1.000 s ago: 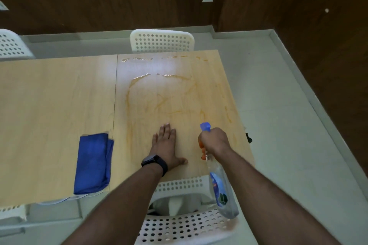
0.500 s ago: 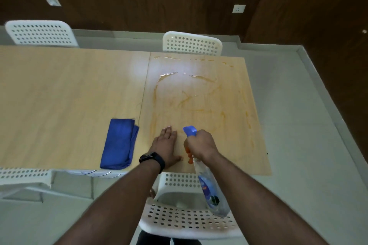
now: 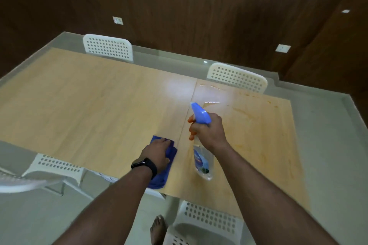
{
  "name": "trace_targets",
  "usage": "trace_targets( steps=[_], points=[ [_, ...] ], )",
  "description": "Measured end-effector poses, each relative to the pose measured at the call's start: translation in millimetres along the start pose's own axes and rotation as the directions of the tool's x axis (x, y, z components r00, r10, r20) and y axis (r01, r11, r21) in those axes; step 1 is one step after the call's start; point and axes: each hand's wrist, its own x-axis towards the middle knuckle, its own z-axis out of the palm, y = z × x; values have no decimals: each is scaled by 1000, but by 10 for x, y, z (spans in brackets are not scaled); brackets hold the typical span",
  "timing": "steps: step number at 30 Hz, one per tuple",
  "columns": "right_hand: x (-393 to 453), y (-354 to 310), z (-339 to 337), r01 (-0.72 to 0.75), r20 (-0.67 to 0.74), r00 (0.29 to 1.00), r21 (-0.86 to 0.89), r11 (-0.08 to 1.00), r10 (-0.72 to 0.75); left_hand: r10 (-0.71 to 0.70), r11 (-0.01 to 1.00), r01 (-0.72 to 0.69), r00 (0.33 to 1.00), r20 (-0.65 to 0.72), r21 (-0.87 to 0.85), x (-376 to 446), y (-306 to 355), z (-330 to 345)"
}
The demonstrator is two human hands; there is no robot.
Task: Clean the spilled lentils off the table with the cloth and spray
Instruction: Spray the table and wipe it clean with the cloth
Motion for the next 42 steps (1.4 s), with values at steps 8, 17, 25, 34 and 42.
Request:
trace_targets(
  steps=[8,17,25,34,42],
  points=[
    [681,-63,518,207,-22,978,80,975,-206,-18,1000,19,997,68,-11,135,-329,72],
    [1041,16,1015,263,39,962,124,957,-269,25,997,-22,999,31,-80,211,-465,151],
    [1079,32,1107,266,121,954,68,962,-273,52,994,-54,998,-19,-90,163,-466,222],
    [808,456,858,157,155,977,-72,985,-144,46,998,-41,992,-119,44,-33,-277,593],
    [187,1431,186,115,211,977,-424,898,-26,-89,996,84,963,-254,-30,-83,-122,1034]
  ],
)
